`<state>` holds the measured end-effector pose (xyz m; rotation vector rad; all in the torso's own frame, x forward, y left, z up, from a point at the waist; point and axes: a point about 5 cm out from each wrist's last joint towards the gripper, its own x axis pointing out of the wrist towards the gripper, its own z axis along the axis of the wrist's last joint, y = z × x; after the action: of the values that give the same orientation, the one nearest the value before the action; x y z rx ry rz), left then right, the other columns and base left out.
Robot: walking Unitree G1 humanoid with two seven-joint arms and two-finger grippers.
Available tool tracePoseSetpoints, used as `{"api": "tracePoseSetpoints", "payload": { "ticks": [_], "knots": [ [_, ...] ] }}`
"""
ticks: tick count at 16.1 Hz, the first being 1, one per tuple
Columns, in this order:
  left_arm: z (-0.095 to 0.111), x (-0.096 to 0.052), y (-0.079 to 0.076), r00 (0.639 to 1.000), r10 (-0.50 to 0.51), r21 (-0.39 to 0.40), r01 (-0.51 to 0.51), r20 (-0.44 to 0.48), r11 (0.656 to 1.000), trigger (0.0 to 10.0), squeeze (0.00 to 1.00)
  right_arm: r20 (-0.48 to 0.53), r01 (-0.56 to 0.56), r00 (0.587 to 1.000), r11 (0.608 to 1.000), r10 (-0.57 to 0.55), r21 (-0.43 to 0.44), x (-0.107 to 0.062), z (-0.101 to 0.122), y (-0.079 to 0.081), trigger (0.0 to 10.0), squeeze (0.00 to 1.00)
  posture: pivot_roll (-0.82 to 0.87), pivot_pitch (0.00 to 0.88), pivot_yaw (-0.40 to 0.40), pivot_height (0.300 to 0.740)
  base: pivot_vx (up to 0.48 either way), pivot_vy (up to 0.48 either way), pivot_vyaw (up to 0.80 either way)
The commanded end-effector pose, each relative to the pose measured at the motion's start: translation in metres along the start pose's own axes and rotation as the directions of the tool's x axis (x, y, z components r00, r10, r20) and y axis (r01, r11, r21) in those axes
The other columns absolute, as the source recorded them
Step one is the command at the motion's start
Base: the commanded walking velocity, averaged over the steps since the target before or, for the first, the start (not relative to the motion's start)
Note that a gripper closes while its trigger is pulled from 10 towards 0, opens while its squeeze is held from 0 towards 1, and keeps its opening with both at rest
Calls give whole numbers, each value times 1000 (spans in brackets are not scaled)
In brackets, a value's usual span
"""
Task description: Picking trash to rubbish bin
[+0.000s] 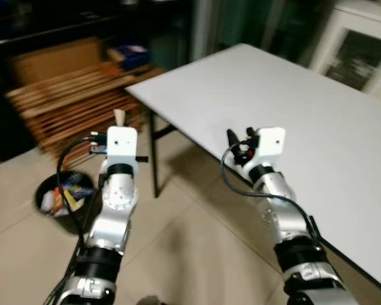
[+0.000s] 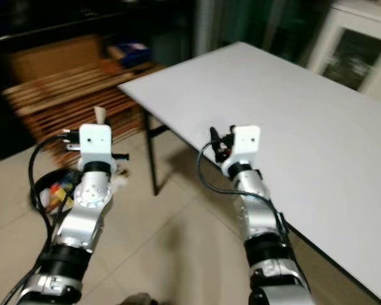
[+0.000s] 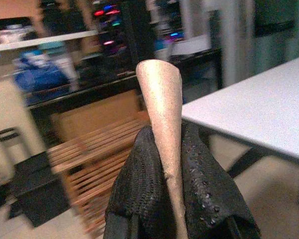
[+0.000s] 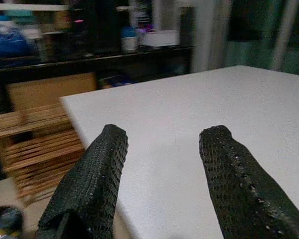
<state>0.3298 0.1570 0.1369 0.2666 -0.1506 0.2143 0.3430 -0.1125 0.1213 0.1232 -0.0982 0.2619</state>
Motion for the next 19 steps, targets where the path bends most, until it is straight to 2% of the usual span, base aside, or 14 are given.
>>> {"api": "tracePoseSetpoints", "payload": {
  "ticks": [1, 11, 15, 17, 19],
  "knots": [
    [2, 1, -3, 1000, -7, 1, 7, 5, 1000, 10000, 0, 16, 5, 1000, 1000, -5, -6, 1, 5, -4, 10000, 0, -3, 0, -37, 740, 0, 0, 800],
    [0, 3, -2, 1000, -10, 1, 10, -13, 1000, 10000, 0, 15, 1, 1000, 1000, -1, 0, 3, 6, -3, 10000, 0, 9, 0, -38, 740, 0, 0, 800],
    [-4, 0, -15, 994, -104, -38, 102, -40, 994, 10000, 0, 1, 3, 1000, 1000, -3, 10, 4, 4, -4, 10000, 0, 14, 0, -44, 740, 0, 0, 0],
    [-8, -3, -20, 988, -142, -98, 136, -62, 986, 10000, 0, -12, 2, 1000, 1000, -1, 10, 3, 2, -4, 10000, 0, 13, 8, -44, 740, 0, 0, 0],
    [-14, -8, -27, 976, -210, -123, 201, -65, 972, 10000, 0, -30, 2, 1000, 1000, -2, 13, 2, -2, -4, 10000, 0, 13, 12, -45, 740, 0, 0, 0]
  ]
}}
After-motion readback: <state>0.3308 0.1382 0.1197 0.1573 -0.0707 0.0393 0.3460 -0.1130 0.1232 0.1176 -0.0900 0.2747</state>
